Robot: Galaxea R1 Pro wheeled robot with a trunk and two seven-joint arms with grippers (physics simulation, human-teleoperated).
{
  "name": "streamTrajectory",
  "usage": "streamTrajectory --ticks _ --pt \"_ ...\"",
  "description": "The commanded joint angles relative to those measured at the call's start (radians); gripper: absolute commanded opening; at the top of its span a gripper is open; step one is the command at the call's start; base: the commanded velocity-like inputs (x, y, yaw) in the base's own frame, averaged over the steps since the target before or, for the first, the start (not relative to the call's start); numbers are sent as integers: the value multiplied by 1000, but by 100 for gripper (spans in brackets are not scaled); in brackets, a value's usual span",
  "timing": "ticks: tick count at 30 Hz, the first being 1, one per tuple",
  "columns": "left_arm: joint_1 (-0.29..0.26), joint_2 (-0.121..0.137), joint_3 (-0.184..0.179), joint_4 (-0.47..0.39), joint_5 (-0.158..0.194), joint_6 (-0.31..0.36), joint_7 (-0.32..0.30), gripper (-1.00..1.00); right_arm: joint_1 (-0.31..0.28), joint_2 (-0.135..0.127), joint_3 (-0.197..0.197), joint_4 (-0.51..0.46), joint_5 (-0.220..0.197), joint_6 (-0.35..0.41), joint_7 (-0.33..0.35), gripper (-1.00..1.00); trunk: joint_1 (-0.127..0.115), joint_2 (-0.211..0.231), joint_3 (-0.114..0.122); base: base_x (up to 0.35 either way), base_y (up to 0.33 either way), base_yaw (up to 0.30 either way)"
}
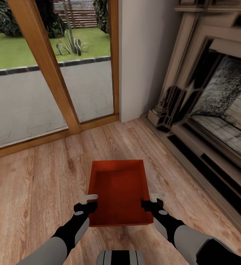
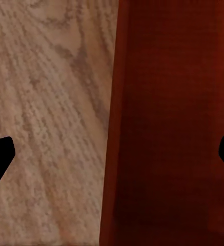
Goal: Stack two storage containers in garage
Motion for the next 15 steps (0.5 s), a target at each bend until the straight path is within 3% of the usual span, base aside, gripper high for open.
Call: streamTrajectory --ticks 1,3,4,5,6,15 --pt "0 1 -9 -2 9 3 8 100 -1 0 9 0 -7 -3 -4 100 0 0 -1 0 0 0" --pt "0 0 -9 -2 9 4 8 100 -1 0 9 0 -7 -3 -4 100 0 0 -1 0 0 0" --pt "0 0 -9 -2 9 3 8 100 -1 0 9 0 -7 -3 -4 -100 0 0 -1 0 0 0" --pt "0 0 -9 -3 9 4 8 100 -1 0 9 0 -7 -4 -4 -100 0 0 -1 0 0 0" --pt "0 0 -8 -2 9 4 8 -100 -1 0 9 0 -7 -4 -4 -100 0 0 -1 0 0 0" --pt "-1 0 -8 -20 10 -29 8 -100 -1 0 9 0 -7 -4 -4 -100 0 0 -1 0 0 0"
